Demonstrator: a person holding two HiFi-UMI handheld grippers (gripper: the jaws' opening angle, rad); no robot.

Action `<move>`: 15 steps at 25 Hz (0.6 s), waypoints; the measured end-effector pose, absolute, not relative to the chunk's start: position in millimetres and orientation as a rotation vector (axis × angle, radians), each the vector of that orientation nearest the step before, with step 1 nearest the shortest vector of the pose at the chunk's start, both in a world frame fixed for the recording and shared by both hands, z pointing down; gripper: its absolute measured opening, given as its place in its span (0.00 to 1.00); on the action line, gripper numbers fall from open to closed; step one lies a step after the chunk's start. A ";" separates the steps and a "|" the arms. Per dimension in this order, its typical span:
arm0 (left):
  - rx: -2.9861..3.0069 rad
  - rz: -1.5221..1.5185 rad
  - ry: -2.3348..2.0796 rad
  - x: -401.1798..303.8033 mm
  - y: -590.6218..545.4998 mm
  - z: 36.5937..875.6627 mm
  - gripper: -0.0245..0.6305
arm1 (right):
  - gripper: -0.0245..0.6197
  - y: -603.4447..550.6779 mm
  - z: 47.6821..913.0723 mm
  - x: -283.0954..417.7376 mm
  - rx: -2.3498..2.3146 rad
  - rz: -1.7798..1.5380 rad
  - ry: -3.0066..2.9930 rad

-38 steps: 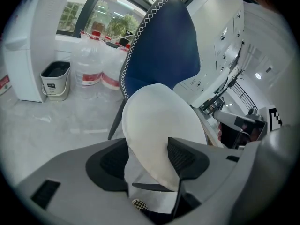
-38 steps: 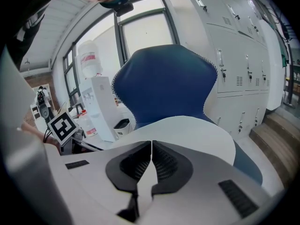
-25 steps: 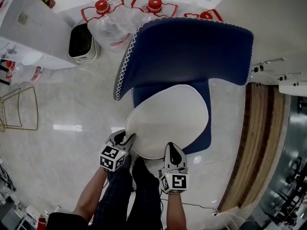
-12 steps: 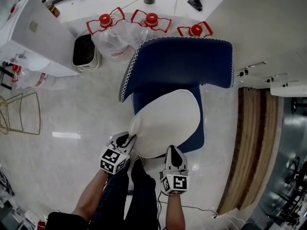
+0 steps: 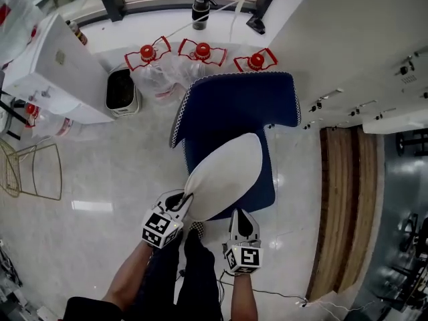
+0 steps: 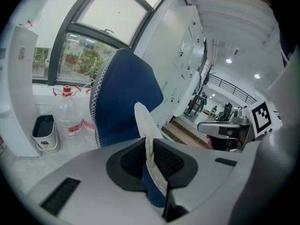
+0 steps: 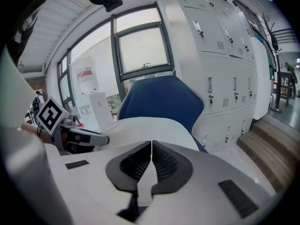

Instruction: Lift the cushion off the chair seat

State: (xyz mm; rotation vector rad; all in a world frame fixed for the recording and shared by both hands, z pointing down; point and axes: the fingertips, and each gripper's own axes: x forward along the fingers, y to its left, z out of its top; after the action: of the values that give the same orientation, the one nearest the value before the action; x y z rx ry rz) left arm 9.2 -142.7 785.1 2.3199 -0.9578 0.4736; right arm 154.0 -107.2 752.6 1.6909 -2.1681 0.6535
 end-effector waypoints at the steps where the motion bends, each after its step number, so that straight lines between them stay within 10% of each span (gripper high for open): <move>1: 2.334 0.478 -0.958 9.9 -142.2 776.2 0.11 | 0.08 -105.2 744.7 154.0 1.698 0.651 -2.167; 15: 2.450 0.503 -1.060 -1.6 -130.5 652.3 0.10 | 0.08 -84.1 634.9 152.9 1.761 0.590 -2.170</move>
State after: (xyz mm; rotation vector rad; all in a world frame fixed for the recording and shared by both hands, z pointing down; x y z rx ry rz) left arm -1.6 -130.5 652.3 2.4501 -1.0599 0.5025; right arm 152.9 -84.1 634.9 1.7605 -2.1702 0.5902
